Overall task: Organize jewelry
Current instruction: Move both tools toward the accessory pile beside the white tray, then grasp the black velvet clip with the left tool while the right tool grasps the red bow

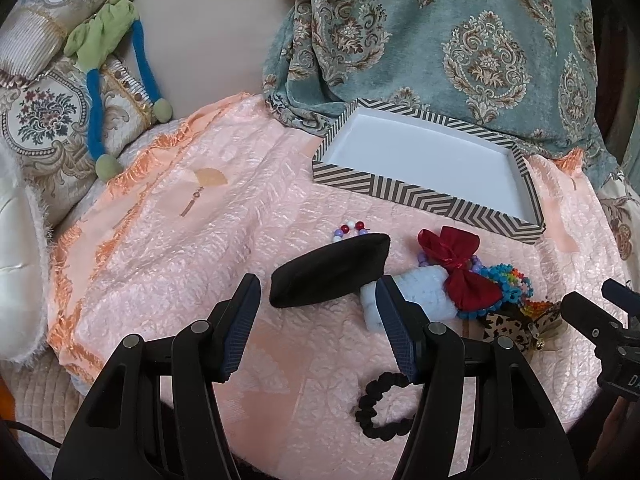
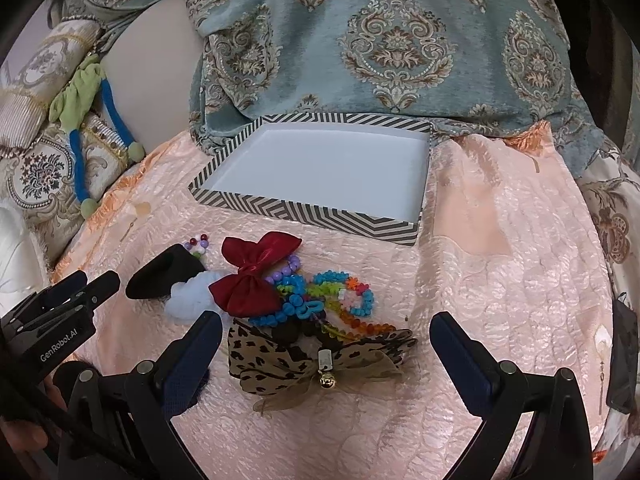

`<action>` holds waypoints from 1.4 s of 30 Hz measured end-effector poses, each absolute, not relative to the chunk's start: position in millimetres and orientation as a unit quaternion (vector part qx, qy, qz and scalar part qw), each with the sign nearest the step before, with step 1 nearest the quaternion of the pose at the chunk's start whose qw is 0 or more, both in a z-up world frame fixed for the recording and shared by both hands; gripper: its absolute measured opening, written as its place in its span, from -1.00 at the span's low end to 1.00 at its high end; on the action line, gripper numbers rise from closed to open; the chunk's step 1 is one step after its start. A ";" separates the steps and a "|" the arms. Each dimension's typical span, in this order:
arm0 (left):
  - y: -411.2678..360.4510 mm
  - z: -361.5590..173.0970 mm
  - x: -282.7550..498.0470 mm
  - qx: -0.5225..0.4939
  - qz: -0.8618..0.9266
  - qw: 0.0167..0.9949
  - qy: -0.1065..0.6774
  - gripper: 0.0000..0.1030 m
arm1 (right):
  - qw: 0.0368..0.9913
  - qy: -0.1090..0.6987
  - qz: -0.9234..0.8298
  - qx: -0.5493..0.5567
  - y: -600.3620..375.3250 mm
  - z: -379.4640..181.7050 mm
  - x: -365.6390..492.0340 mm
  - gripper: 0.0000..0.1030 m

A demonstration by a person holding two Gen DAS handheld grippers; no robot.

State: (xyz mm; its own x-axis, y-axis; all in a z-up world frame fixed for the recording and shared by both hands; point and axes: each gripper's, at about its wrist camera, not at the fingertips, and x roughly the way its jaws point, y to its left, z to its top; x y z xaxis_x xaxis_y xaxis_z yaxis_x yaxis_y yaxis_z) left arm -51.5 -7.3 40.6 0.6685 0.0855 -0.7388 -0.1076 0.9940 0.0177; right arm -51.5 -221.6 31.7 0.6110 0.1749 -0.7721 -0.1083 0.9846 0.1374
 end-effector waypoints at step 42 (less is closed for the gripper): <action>28.6 -14.4 24.7 -0.036 -0.067 0.863 0.499 -0.59 | 0.833 0.501 0.229 0.045 -165.7 -23.1 40.4 -0.72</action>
State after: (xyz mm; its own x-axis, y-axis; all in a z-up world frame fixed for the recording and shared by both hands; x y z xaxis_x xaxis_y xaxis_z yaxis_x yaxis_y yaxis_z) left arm 24.7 28.6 -14.4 0.4926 -0.1508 -0.8571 0.0795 0.9885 -0.1283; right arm 40.4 -165.7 -23.1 0.3921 0.4267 -0.8150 -0.3372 0.8909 0.3042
